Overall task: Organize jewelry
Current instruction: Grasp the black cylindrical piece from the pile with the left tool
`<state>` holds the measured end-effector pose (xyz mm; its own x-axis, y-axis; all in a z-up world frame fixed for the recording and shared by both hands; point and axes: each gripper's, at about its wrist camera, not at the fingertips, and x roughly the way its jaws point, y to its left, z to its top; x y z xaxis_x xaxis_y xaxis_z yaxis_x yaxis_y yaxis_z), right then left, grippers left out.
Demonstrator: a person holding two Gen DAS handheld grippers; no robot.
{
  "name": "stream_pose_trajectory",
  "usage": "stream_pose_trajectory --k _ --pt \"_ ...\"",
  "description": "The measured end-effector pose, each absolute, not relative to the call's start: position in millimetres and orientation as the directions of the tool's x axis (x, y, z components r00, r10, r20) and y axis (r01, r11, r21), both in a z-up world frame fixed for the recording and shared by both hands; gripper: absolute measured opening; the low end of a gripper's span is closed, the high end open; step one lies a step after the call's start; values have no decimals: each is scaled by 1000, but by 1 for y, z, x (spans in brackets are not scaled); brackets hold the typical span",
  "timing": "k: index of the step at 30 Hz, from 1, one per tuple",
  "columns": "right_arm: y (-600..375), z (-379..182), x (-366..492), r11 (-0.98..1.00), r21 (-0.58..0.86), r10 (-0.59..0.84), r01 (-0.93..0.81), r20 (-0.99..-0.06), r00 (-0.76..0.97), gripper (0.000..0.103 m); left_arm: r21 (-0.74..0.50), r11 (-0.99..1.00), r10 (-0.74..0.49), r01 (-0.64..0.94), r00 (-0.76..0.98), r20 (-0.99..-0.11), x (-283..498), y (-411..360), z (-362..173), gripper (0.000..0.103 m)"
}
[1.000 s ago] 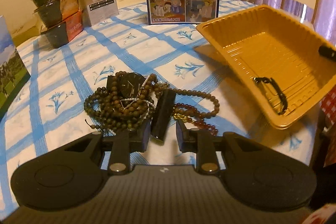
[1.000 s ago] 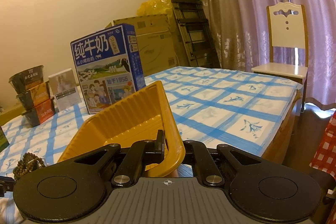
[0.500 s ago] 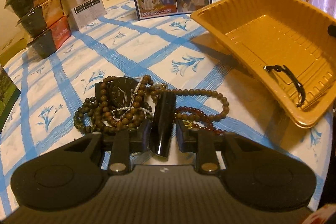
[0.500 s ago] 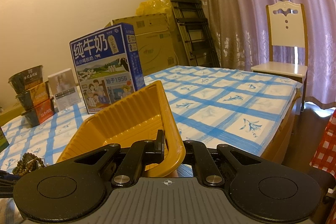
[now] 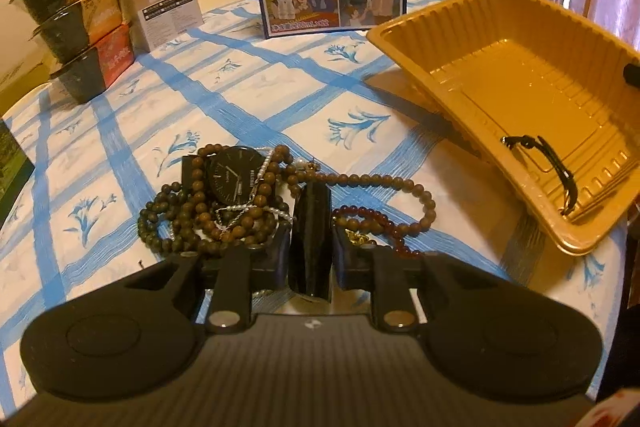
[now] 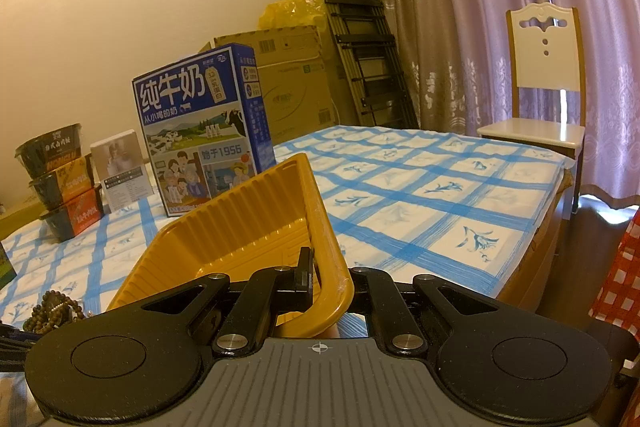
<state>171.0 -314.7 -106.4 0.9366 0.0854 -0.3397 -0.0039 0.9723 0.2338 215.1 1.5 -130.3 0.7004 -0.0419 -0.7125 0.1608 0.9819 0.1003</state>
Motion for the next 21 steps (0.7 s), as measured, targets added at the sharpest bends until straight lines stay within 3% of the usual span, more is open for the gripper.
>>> stream_pose_trajectory --k 8,15,18,21 --pt "-315 -106 171 973 230 84 -4 -338 938 7 44 989 -74 141 727 -683 202 4 -106 18" --pt "-314 -105 171 973 230 84 -5 -336 938 7 9 990 -86 142 647 -758 190 2 -126 19" --pt "-314 -105 171 974 228 84 -5 -335 939 7 0 991 -86 135 630 -772 190 2 -130 33" --pt "-313 -104 171 974 225 83 -6 -333 939 7 7 991 -78 131 628 -775 196 1 -131 34"
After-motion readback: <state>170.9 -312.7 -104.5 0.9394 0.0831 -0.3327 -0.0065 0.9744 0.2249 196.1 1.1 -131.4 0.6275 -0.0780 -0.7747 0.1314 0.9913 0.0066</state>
